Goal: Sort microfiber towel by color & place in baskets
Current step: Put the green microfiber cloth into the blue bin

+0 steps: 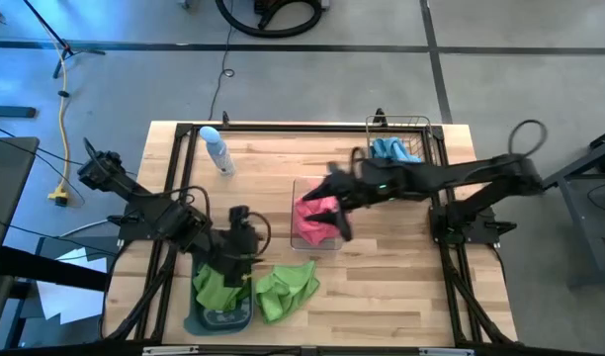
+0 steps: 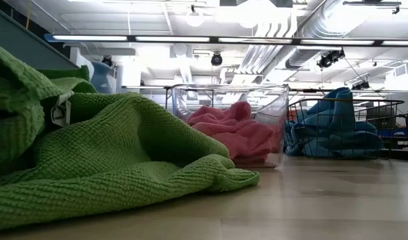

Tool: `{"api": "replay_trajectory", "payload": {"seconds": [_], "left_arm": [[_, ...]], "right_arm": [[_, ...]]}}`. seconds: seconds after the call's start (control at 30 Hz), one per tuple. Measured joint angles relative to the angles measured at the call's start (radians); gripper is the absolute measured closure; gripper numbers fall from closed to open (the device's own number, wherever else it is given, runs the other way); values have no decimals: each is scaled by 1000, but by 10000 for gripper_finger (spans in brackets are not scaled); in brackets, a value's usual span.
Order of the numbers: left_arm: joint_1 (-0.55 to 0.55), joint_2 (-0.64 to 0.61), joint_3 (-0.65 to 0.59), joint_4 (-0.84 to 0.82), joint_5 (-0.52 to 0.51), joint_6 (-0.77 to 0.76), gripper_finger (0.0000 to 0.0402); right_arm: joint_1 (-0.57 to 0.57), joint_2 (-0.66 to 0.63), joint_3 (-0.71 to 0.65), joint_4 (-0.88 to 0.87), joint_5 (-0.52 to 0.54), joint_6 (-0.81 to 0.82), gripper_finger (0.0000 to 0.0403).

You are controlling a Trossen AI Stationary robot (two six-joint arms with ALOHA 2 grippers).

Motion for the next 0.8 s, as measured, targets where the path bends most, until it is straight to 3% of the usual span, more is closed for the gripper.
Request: {"api": "replay_trajectory", "payload": {"seconds": [0.2,0.5,0.67,0.8], "left_arm": [[93,0,-34,345,-64,114,183],[203,3,-164,848,3,69,183],[216,10,-177,862,-1,-75,185],[202,31,-97,779,-17,-70,194]], "right_arm": [[27,-183,0,-230,114,23,169],[162,-366,0,-436,268,94,169],[241,-420,0,-499,339,103,169],[272,-434,0,-535,372,95,169]]}}
